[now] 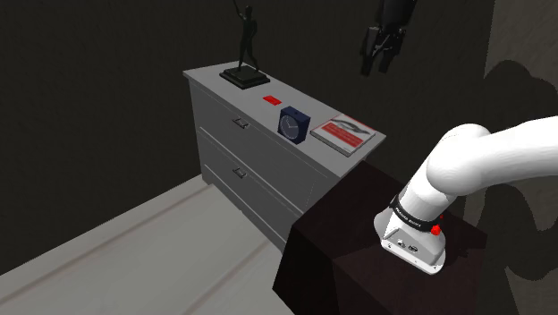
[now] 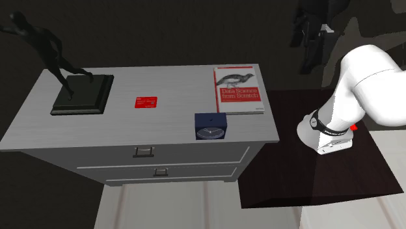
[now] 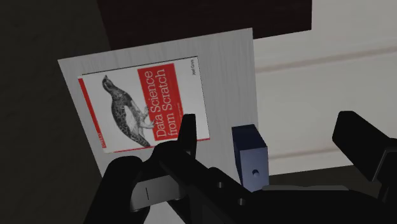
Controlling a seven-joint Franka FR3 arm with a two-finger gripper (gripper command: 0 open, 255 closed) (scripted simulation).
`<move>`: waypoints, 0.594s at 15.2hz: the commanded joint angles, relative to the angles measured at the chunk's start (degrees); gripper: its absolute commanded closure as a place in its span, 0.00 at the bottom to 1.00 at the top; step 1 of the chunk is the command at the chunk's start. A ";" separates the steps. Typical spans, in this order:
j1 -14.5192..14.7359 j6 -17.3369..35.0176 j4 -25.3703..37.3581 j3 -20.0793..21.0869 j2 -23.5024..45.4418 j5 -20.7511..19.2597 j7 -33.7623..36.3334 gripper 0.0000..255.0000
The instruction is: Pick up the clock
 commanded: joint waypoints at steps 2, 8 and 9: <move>0.02 1.96 -0.76 0.40 1.17 0.10 0.37 0.00; 0.12 13.59 -3.59 2.69 9.82 0.40 2.64 0.00; 0.11 15.48 -3.77 3.05 11.51 0.39 3.03 0.00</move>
